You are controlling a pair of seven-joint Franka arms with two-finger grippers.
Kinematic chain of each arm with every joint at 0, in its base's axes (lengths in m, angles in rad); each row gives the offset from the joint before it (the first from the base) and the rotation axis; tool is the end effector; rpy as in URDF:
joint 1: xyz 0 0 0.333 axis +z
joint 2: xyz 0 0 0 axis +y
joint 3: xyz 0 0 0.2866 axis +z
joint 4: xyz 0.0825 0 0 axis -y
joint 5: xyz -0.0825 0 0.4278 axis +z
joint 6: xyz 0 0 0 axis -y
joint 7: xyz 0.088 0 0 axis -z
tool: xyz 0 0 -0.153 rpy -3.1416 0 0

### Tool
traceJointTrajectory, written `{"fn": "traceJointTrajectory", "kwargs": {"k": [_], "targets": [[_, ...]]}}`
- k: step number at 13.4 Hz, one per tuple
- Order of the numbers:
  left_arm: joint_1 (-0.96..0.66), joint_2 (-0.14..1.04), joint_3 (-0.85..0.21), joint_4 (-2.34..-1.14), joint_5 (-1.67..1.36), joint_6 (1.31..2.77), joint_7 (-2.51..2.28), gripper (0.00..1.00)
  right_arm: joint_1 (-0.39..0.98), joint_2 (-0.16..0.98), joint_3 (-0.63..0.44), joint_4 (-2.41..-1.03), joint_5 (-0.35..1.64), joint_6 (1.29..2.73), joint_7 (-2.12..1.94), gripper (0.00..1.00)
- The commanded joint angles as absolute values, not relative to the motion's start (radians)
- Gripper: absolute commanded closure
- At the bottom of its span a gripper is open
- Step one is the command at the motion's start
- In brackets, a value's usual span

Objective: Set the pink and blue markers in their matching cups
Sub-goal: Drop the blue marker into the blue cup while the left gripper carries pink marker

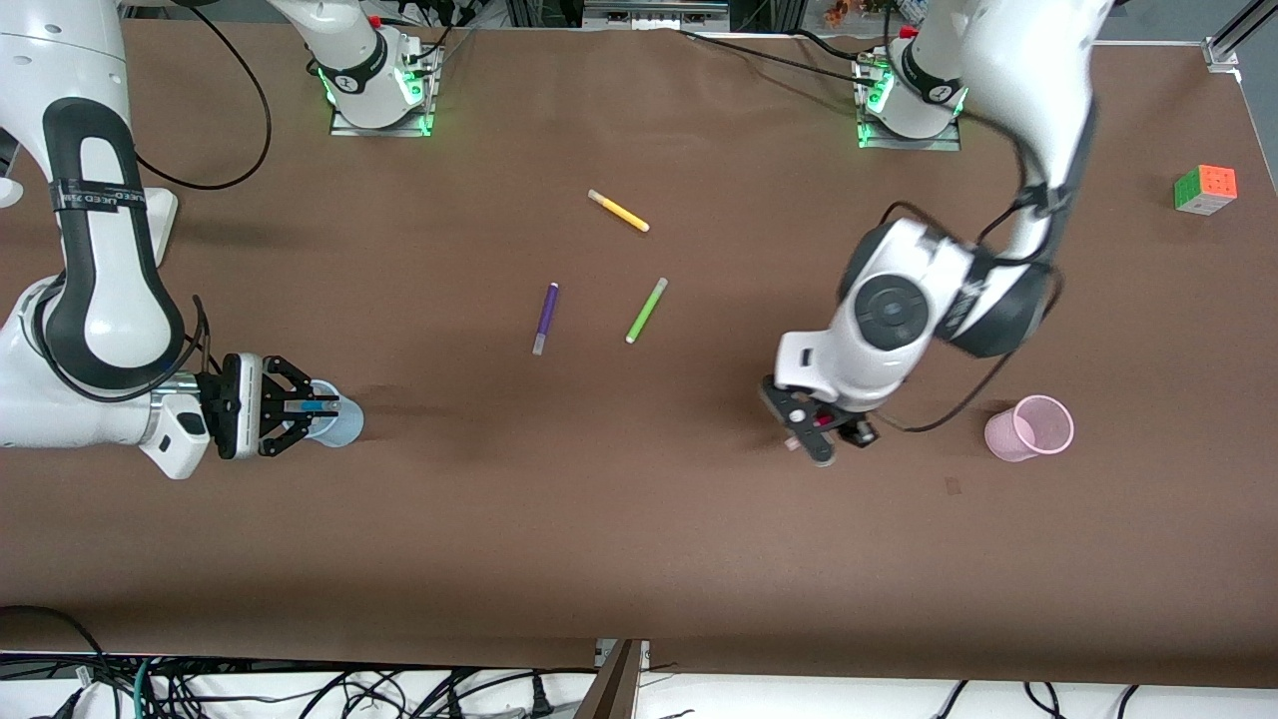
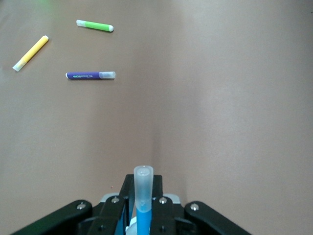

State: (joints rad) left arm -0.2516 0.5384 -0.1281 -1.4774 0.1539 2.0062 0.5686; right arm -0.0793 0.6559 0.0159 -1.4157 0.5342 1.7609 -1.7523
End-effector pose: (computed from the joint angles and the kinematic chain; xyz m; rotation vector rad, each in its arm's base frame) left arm 0.6839 -0.2461 0.2760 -2.6960 1.4655 0.0175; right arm 0.7040 0.0222 0.2212 -1.8816 -1.7526 -0.2898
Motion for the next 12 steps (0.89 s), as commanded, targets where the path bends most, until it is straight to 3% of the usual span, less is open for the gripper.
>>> {"fn": "traceJointTrajectory", "kwargs": {"k": [1, 2, 8, 12], "targets": [[-0.134, 0.497, -0.137, -1.441, 0.03, 1.915, 0.803, 1.0, -0.106, 0.644, 0.028, -1.433, 0.56, 1.729, -1.754, 0.44], [-0.086, 0.495, -0.137, -1.433, -0.019, 1.892, 0.898, 1.0, -0.107, 0.643, 0.028, -1.43, 0.56, 1.729, -1.729, 0.0], [0.148, 0.479, -0.135, -1.434, -0.236, 1.852, 1.407, 1.0, -0.069, 0.572, 0.038, -1.401, 0.496, 1.717, -1.083, 0.0], [0.293, 0.498, -0.135, -1.451, -0.414, 1.852, 1.751, 1.0, -0.006, 0.568, 0.037, -1.248, 0.35, 1.593, -0.674, 0.0]]}}
